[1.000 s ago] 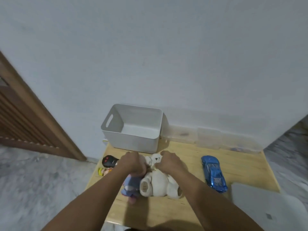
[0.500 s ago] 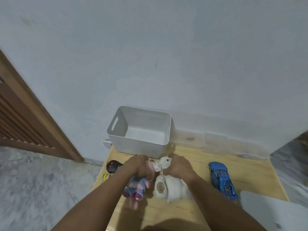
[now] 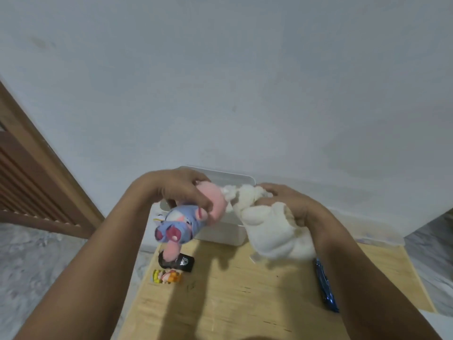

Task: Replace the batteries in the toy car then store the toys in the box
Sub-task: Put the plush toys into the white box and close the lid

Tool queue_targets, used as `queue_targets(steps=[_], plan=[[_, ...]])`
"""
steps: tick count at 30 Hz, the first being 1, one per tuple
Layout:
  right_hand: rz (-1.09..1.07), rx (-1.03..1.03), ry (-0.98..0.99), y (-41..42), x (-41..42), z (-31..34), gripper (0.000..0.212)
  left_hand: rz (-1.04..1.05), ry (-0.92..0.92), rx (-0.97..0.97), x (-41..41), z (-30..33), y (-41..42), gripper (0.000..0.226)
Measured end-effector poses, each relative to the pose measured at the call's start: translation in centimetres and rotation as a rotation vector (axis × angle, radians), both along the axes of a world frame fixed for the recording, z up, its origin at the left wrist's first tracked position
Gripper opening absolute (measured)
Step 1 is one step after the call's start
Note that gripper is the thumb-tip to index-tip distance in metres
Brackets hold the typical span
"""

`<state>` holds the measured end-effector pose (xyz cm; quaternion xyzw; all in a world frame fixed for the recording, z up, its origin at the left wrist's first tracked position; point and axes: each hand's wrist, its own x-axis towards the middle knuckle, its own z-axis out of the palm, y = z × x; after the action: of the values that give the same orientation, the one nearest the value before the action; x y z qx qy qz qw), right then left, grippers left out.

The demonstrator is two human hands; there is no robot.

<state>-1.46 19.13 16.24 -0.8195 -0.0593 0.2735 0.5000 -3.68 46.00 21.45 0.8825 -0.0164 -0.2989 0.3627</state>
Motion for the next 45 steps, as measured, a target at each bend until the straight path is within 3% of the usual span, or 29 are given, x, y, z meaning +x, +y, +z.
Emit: queue_targets(steps=[5, 8, 12, 18, 31, 40, 45], plan=[[-0.287, -0.156, -0.31, 4.8, 2.6, 2.3, 0.056, 0.24, -0.459, 0.157, 3.7, -0.4, 1.2, 0.069], [-0.343, -0.246, -0.44, 7.7, 4.0, 1.5, 0.06, 0.277, -0.58, 0.218, 5.9, -2.5, 1.5, 0.076], [-0.3, -0.402, -0.494, 10.4, 5.2, -0.6, 0.065, 0.288, -0.526, 0.286, 7.5, -6.2, 1.6, 0.074], [-0.188, -0.579, -0.409, 11.1, 5.7, -5.9, 0.064, 0.203, -0.405, 0.409, 8.8, -10.8, 0.7, 0.063], [-0.164, -0.619, -0.229, 12.3, 7.0, -11.8, 0.06, 0.21, -0.138, 0.464, 10.1, -16.0, -0.5, 0.054], [-0.088, -0.689, -0.202, 11.9, 7.3, -11.2, 0.072, 0.17, -0.117, 0.404, 9.3, -15.5, -0.3, 0.056], [0.033, -0.83, -0.355, 12.0, 7.0, -8.3, 0.04, 0.205, -0.195, 0.382, 8.1, -13.3, 0.4, 0.061]])
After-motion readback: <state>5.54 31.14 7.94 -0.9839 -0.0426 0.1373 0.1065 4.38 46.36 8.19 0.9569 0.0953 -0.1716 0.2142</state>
